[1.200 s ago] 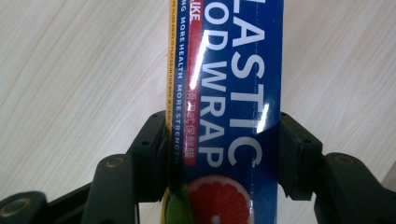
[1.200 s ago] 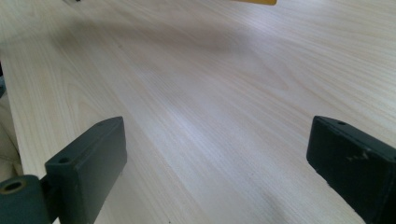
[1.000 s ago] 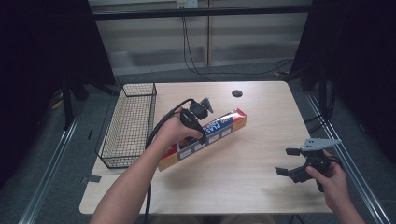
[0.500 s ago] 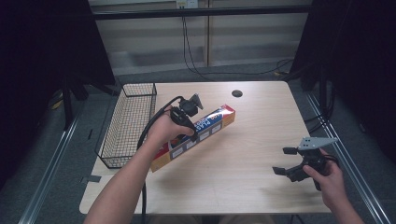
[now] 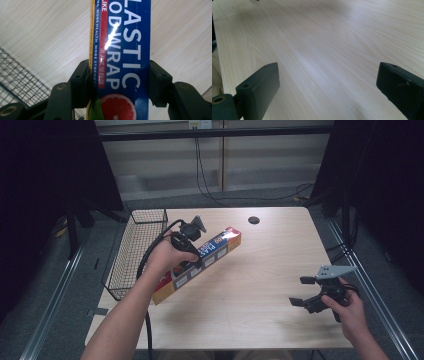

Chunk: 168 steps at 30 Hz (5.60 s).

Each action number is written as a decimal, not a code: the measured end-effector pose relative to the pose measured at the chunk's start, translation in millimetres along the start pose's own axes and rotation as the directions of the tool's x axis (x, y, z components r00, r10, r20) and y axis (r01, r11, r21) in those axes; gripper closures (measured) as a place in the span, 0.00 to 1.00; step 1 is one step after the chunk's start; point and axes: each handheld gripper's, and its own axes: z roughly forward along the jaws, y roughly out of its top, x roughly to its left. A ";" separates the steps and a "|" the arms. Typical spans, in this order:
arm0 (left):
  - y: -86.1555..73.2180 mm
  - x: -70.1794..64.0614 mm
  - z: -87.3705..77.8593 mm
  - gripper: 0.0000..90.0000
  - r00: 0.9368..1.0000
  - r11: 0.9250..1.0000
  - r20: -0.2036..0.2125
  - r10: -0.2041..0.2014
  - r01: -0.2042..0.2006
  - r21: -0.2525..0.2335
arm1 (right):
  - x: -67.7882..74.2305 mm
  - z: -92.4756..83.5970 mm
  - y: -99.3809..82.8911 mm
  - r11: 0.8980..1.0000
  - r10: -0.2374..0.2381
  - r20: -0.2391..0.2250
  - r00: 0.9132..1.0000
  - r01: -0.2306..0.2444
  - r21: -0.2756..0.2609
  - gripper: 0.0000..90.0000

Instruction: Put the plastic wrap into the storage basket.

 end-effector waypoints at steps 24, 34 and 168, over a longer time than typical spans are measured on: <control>-28.4 30.3 -24.1 0.50 0.984 0.985 -0.045 -0.171 0.171 -0.014 | 0.0 9.1 5.8 1.000 -0.012 -0.013 1.000 0.012 0.006 0.05; -38.9 44.3 -31.9 0.50 0.968 0.971 -0.073 -0.240 0.239 -0.023 | -0.6 11.3 7.4 1.000 -0.018 -0.018 1.000 0.019 0.009 0.05; -94.5 116.1 -2.9 0.49 0.618 0.651 -0.217 -0.755 0.747 -0.135 | 3.9 18.8 16.7 0.999 -0.048 -0.042 0.998 0.048 0.003 0.04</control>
